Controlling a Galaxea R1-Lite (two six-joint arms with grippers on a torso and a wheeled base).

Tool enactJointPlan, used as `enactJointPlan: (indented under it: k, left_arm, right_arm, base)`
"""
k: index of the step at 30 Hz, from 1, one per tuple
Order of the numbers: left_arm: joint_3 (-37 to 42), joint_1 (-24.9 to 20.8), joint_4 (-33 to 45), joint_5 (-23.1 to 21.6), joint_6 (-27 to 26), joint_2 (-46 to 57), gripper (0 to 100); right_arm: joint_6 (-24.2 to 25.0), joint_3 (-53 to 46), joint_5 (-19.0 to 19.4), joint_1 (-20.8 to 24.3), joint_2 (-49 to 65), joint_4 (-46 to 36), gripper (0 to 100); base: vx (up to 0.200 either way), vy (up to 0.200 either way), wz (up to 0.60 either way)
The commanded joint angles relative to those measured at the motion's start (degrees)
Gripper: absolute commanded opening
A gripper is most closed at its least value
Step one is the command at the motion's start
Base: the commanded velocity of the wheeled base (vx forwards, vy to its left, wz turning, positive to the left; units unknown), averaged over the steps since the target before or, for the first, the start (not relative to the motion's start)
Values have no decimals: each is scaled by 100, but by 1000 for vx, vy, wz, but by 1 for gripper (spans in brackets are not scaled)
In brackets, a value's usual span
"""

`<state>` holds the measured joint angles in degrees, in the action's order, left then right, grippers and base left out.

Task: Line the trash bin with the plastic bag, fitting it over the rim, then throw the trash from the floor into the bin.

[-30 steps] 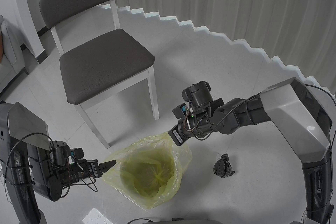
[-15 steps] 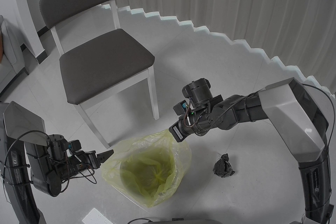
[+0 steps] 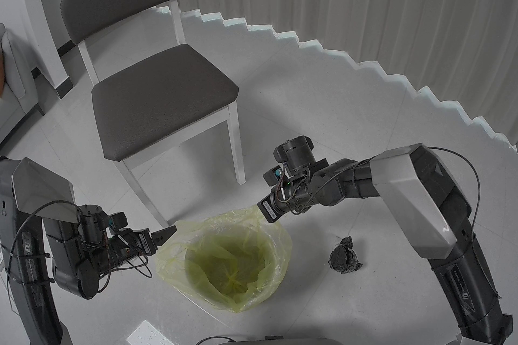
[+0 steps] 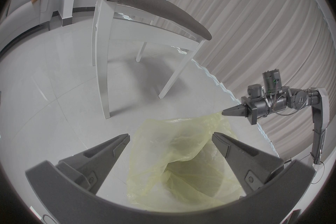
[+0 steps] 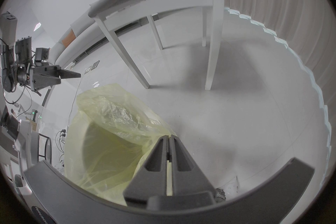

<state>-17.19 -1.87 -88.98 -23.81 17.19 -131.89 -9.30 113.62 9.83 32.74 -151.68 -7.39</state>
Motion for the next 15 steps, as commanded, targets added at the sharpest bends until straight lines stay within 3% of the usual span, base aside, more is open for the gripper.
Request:
enactJointPlan:
  k: [1,5,6,15]
  left_arm:
    - [14,11,-102,-1,4,-12,100]
    - [23,2,-102,-1,4,-12,100]
    - [31,2,-102,-1,4,-12,100]
    - [339,-314,-102,-10,-23,102,100]
  right_arm:
    - [16,98,2,-31,-301,-17,0]
    - [-10,98,2,-31,-292,-17,0]
    - [34,98,2,-31,-292,-8,100]
    - [201,3,-33,-49,173,-26,100]
  base:
    - [0,0,0]
    - [0,0,0]
    - [0,0,0]
    - [0,0,0]
